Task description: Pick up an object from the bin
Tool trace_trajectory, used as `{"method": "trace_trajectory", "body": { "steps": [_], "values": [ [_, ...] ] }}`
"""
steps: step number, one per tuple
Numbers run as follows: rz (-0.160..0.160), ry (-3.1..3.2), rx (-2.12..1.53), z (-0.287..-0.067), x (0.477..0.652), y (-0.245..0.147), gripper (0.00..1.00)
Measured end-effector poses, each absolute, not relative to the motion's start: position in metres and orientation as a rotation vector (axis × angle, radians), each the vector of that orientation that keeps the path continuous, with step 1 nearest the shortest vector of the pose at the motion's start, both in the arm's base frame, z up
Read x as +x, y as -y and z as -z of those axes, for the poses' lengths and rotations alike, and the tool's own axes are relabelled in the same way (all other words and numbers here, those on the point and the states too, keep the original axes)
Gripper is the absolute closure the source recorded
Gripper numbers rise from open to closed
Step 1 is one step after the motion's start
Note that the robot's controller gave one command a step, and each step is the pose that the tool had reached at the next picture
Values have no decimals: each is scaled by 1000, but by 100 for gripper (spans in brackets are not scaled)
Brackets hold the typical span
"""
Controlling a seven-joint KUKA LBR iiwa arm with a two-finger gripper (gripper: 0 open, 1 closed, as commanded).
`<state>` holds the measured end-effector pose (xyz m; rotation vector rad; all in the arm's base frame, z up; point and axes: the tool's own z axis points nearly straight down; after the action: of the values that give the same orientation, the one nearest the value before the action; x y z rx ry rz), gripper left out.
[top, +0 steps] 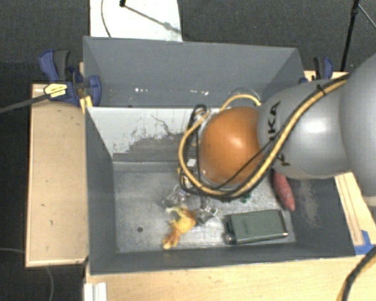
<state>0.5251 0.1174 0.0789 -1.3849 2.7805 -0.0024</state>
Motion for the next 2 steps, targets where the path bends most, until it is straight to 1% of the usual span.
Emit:
{"method": "trace_trajectory", "body": {
  "steps": [1, 2],
  "values": [
    [-1, -2881, -1247, -180, 524, -113, 100],
    [-1, -2883, -1244, -180, 524, -113, 100]
  ]
}}
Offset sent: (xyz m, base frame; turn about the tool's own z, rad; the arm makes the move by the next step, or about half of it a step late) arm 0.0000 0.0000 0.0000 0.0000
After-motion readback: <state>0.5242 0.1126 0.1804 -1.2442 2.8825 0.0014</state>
